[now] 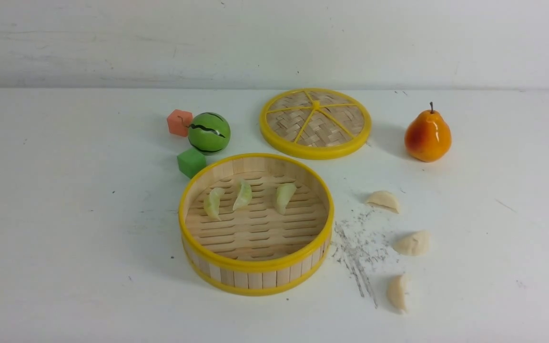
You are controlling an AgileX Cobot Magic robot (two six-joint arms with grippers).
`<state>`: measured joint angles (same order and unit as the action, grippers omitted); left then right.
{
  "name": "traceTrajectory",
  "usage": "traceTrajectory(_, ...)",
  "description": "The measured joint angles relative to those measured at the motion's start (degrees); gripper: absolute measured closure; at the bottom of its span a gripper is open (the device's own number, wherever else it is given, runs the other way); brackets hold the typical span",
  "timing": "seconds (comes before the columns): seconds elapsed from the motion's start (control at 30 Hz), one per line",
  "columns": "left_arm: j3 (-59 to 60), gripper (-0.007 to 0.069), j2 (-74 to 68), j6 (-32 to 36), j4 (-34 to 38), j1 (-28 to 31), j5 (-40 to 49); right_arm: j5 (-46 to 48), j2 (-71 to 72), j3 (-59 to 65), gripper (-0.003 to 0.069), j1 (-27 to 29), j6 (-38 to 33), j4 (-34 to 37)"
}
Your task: Put the dumplings into the steamer on the white table.
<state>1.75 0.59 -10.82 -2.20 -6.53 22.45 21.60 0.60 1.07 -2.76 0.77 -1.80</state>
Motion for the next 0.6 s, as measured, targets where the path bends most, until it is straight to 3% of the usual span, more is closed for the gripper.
traceTrajectory(0.6,0.00,0.0596,0.00,0.00,0.00,0.00,0.00,0.00,0.00,0.00,0.0482,0.00,0.00,-0.05)
